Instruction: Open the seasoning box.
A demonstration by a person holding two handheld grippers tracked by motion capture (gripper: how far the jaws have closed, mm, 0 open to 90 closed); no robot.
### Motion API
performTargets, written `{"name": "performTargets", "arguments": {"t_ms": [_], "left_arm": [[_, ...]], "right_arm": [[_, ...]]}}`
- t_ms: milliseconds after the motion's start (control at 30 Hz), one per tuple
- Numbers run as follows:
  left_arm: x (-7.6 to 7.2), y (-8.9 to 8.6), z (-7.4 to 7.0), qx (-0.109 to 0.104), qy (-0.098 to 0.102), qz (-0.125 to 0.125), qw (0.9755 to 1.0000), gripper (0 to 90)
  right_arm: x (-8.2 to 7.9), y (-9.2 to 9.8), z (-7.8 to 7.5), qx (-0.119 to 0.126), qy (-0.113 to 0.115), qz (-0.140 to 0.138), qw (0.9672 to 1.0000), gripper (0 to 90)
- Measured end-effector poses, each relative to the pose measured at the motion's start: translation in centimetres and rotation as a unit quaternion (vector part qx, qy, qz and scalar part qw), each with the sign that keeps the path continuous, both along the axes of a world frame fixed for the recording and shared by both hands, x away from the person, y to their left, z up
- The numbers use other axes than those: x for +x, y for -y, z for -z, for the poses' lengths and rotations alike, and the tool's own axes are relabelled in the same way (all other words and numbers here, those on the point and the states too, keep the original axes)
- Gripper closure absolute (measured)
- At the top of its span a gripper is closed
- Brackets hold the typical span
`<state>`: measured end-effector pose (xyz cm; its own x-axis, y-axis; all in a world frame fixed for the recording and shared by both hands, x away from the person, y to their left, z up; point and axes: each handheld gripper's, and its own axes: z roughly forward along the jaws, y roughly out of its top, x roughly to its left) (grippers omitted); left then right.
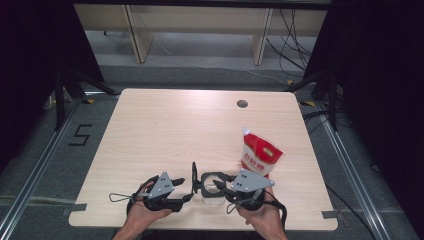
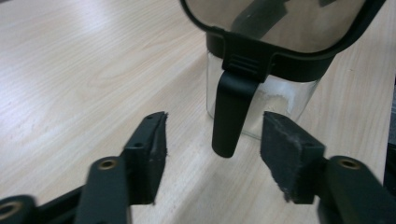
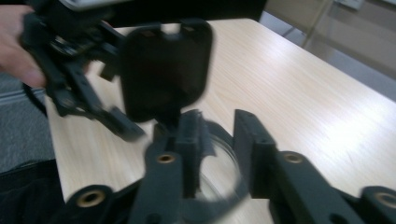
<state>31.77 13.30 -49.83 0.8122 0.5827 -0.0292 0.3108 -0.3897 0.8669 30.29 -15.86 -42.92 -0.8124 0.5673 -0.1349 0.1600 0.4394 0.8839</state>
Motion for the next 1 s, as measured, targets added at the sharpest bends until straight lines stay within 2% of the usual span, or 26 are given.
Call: {"name": "performTargets", "arguments": {"t_ms": [33,67,100,167,233,267,300,367,433,467,500,533,600,633,667,700,733,767,800,867,900,933,967,1000], "left_arm": [[-0.2,-0.1,-0.1,-0.01,-0.011,-0.003,0.9999,33.3],[-0.2,-0.1,-0.1,-0.01,-0.011,-0.003,0.9999,32.6],[-0.3,-0.2,-0.2,-0.01,-0.008,-0.001,0.9999,31.5],[-0.5,-0.3,-0.4,-0.008,-0.009,0.001,0.9999,28.6],[-0.8,-0.4,-0.5,-0.013,-0.015,-0.001,0.9998,25.7],[-0.8,-0.4,-0.5,-0.013,-0.015,-0.001,0.9998,24.0],[-1.1,-0.4,-0.6,-0.016,-0.022,-0.001,0.9996,22.8],[-1.2,-0.6,-0.7,-0.007,-0.019,0.006,0.9998,21.2],[-1.2,-0.6,-0.6,-0.011,-0.019,0.009,0.9997,20.1],[-1.4,-0.6,-0.6,-0.014,-0.026,0.003,0.9995,19.1],[-1.5,-0.7,-0.6,-0.016,-0.03,-0.004,0.9994,17.4],[-1.5,-0.7,-0.6,-0.016,-0.03,-0.004,0.9994,15.9],[-1.5,-0.8,-0.6,-0.017,-0.038,-0.006,0.9991,15.6],[-1.6,-0.9,-0.6,-0.012,-0.037,-0.007,0.9992,15.7],[-1.7,-0.8,-0.6,-0.013,-0.04,-0.009,0.9991,15.7],[-1.6,-0.8,-0.6,-0.008,-0.037,-0.004,0.9993,15.8],[-1.7,-0.6,-0.5,-0.017,-0.043,-0.003,0.9989,16.4],[-1.7,-0.6,-0.5,-0.007,-0.038,0.001,0.9993,16.5],[-1.7,-0.6,-0.5,-0.007,-0.038,0.001,0.9993,16.6],[-1.7,-0.5,-0.5,-0.005,-0.04,0.002,0.9992,16.8],[-1.7,-0.4,-0.4,-0.008,-0.042,0.001,0.9991,16.8],[-1.7,-0.5,-0.4,-0.005,-0.043,0.003,0.9991,16.8],[-1.7,-0.5,-0.4,-0.005,-0.043,0.003,0.9991,16.8],[-1.7,-0.5,-0.4,-0.007,-0.04,0.0,0.9992,17.0]], "right_arm": [[0.1,0.5,0.3,0.011,-0.006,0.006,0.9999,62.2],[0.1,0.5,0.3,0.011,-0.006,0.006,0.9999,62.2],[0.2,1.5,0.7,0.023,-0.02,0.019,0.9994,56.3],[0.3,2.4,1.2,0.039,-0.034,0.028,0.9983,51.6],[0.5,3.4,1.7,0.041,-0.024,0.03,0.9984,48.5],[0.3,3.8,1.9,0.045,-0.037,0.04,0.9975,46.8],[0.4,4.3,2.2,0.045,-0.032,0.038,0.9978,45.7],[0.2,5.0,2.6,0.051,-0.041,0.05,0.9966,43.3],[0.2,5.4,2.7,0.049,-0.041,0.047,0.9968,42.6],[-0.1,5.7,2.8,0.053,-0.056,0.058,0.9954,41.8],[0.0,6.5,3.1,0.05,-0.039,0.057,0.9964,39.7],[-0.3,6.8,3.1,0.054,-0.05,0.065,0.9952,39.2],[-0.3,7.1,3.3,0.058,-0.05,0.059,0.9953,38.5],[-0.8,7.9,3.4,0.056,-0.055,0.078,0.9939,37.7],[-0.8,7.9,3.4,0.056,-0.055,0.078,0.9939,37.7],[-0.7,8.4,3.6,0.05,-0.038,0.078,0.995,37.3],[-1.2,9.1,3.8,0.056,-0.058,0.092,0.9925,37.2],[-1.2,9.5,3.9,0.055,-0.05,0.096,0.9926,37.0],[-1.4,9.7,4.0,0.059,-0.057,0.098,0.9918,36.9],[-1.4,10.0,4.2,0.063,-0.051,0.097,0.992,36.5],[-1.7,10.3,4.2,0.06,-0.057,0.109,0.9905,35.8],[-2.0,10.6,4.4,0.068,-0.073,0.123,0.9874,34.7],[-2.0,10.6,4.4,0.068,-0.073,0.123,0.9874,34.7],[-1.7,11.2,4.7,0.063,-0.053,0.124,0.9889,32.2]]}}
